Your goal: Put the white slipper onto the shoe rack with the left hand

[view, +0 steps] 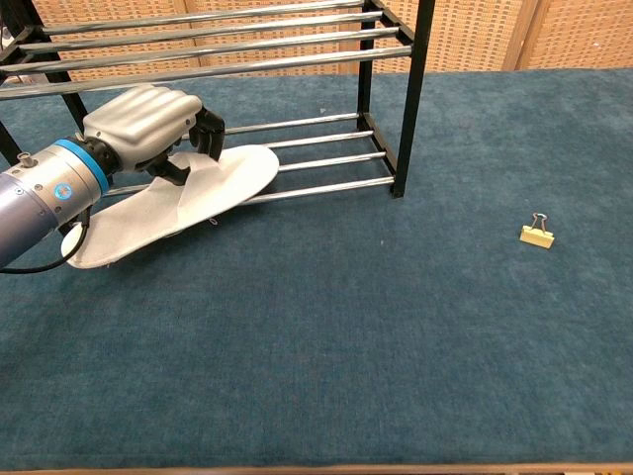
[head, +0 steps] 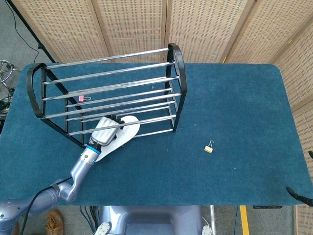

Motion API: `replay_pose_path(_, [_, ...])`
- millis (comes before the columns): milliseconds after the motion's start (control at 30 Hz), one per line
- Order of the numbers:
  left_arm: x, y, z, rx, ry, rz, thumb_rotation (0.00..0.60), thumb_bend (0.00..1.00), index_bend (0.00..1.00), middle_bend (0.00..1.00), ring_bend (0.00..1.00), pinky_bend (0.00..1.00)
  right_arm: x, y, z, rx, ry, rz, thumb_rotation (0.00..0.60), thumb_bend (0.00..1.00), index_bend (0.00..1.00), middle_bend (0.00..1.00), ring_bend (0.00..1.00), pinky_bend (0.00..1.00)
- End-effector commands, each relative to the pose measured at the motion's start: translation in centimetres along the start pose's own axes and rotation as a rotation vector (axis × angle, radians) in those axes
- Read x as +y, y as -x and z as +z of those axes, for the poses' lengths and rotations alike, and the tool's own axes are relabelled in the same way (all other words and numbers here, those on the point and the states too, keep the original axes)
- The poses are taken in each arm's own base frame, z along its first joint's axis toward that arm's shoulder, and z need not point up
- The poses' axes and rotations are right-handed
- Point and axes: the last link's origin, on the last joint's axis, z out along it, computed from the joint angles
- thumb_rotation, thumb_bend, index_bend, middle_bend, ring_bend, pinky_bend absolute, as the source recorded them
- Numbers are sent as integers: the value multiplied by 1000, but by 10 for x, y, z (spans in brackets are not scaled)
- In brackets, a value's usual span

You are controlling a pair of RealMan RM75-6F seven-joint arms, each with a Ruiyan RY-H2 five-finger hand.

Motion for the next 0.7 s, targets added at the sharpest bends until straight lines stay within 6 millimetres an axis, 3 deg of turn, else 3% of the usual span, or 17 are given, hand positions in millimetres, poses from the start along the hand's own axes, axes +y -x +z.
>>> replay_pose_path(33, [-2,-1,5,22,-35,9,600,556,684,587,423,452,1,0,1,-1,1,2,600,0,0,0,0,0])
replay_pose_path(700, [-26,-2,21,-19,-302,2,600,552,679,587,418,453,1,0,0,-11,-2,5,600,0,0,0,0,0])
